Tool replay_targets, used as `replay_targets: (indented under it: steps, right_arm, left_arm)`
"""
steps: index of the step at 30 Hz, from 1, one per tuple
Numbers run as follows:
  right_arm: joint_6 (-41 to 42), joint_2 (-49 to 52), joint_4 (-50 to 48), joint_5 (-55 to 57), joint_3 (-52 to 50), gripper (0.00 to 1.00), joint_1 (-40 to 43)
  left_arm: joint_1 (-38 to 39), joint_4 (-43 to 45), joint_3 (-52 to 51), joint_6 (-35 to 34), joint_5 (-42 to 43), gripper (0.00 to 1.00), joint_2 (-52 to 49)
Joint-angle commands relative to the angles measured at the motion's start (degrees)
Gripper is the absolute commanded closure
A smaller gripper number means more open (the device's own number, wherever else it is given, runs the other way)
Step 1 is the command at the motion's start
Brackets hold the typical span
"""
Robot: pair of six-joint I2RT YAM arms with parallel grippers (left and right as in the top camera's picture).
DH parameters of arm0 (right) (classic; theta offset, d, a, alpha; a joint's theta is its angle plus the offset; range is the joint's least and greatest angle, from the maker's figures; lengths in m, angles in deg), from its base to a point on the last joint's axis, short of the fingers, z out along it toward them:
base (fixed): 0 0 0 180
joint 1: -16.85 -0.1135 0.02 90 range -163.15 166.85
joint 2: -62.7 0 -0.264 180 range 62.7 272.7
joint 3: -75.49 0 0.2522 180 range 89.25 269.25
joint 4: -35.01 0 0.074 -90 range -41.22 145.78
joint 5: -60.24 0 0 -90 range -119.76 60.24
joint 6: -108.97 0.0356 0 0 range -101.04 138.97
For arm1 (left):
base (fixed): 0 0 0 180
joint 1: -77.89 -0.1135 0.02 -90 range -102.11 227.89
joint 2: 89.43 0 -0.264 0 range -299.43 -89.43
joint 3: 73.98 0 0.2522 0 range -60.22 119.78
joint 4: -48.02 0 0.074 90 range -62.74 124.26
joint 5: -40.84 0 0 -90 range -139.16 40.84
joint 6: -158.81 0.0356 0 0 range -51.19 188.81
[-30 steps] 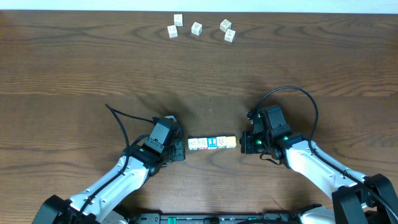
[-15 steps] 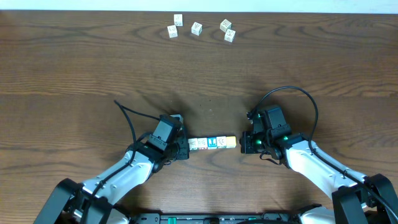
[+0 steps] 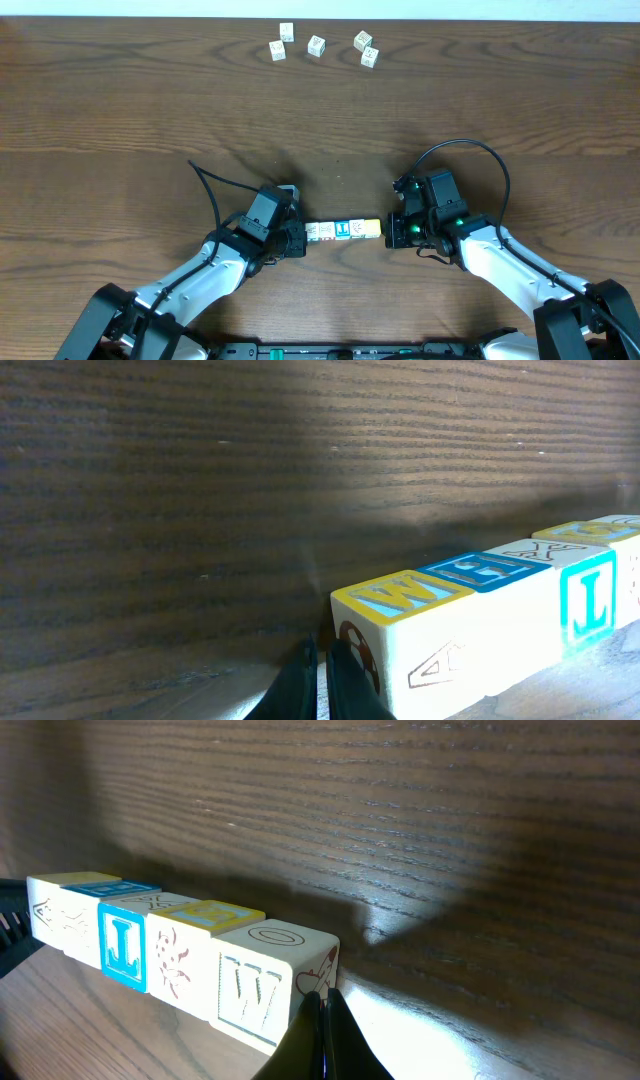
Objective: Lift 5 blocks
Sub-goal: 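Press both grippers against the row ends to squeeze the blocks together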
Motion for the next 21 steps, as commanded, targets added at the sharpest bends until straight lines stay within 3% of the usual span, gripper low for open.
replay_targets:
  steps: [1,21]
  right_arm:
    - [-1.09,0.44,-0.46,-1.84,0.85,0.99,-0.66]
    - [-0.22,0.44,-0.85,1.49,0.85,0.99,-4.24]
  left_arm:
    - [0.02,0.04,0.24,1.38,0.94,0.93,-0.48]
    - [-0.37,0.00,0.31,1.64,-1.03,0.92,-0.35]
